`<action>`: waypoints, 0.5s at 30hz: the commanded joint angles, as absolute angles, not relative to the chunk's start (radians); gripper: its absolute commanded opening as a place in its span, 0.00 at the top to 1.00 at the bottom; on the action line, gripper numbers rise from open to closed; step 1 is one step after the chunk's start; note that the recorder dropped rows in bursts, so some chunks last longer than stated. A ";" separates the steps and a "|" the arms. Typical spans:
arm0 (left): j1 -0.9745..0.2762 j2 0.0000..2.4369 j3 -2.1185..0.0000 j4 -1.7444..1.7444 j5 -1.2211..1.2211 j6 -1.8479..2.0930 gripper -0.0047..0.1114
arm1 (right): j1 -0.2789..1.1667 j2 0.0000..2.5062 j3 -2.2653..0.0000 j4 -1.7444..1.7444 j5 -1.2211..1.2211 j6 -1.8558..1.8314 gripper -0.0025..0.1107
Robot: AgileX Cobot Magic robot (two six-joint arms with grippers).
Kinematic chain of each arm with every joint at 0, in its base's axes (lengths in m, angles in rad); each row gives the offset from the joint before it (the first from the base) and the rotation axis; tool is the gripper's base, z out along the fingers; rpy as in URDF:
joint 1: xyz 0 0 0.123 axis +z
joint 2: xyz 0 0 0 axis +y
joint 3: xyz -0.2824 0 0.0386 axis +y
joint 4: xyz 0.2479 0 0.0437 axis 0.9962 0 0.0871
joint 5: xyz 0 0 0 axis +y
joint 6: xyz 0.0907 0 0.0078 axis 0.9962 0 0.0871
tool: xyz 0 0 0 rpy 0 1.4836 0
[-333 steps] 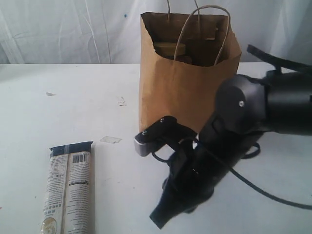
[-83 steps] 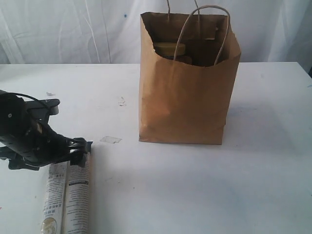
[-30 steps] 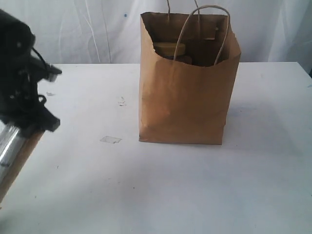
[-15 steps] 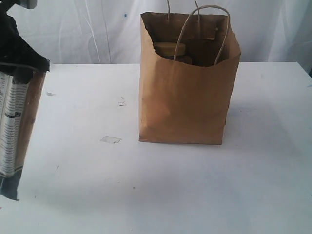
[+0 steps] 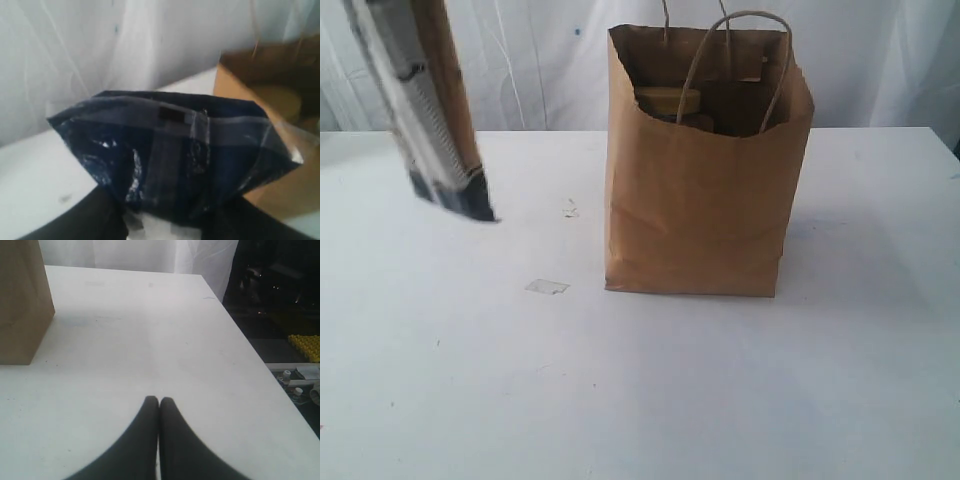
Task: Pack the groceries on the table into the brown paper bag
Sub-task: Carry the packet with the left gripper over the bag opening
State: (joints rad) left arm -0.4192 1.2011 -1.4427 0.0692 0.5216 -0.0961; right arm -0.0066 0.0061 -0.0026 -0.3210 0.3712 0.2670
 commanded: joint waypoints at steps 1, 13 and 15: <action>-0.421 1.153 -1.456 -0.125 0.148 -0.097 0.96 | -0.008 0.000 0.000 -0.326 0.369 0.265 0.98; -0.565 1.279 -1.463 -0.062 -0.518 -0.509 0.96 | -0.008 0.000 0.000 -0.326 0.369 0.265 0.98; -0.614 1.331 -1.494 0.188 -0.509 -0.531 0.96 | -0.008 0.000 0.000 -0.326 0.369 0.265 0.98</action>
